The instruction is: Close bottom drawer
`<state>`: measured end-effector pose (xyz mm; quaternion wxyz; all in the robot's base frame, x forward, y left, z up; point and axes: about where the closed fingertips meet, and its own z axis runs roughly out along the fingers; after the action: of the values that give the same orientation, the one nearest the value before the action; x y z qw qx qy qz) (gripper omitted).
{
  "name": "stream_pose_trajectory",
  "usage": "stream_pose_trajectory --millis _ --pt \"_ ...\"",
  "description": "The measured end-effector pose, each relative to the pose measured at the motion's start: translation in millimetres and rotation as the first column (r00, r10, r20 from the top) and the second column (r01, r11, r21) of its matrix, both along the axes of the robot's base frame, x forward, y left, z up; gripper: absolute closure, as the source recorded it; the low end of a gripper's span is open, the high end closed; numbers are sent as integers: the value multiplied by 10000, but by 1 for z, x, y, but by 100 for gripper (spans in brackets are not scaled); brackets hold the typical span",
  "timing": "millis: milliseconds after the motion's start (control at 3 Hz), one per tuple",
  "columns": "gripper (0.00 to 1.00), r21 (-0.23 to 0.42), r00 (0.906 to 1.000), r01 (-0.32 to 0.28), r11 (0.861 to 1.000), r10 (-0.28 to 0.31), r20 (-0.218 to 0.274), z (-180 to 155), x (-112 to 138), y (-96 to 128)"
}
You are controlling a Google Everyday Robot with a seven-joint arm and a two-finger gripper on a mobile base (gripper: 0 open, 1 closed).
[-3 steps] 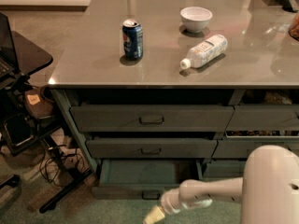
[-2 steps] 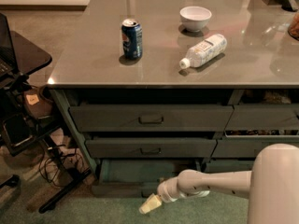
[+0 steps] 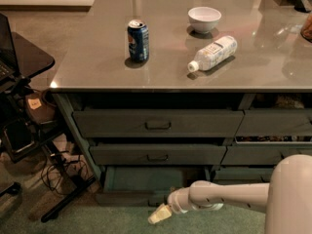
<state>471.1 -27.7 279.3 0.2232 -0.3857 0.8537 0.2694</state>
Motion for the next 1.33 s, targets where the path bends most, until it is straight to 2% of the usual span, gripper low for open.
stream_pose_trajectory --millis 333,667,1000,1333 --pt "0 -106 9945 1033 9946 -1031 167 -1 -7 -32" --pt "0 -317 9867 1620 9863 -1614 209 -6 -12 -47" --pt "0 -812 9876 1513 9852 -1542 -306 -25 -2 -45" --pt "0 -833 9922 664 9943 -746 -998 -48 15 -9"
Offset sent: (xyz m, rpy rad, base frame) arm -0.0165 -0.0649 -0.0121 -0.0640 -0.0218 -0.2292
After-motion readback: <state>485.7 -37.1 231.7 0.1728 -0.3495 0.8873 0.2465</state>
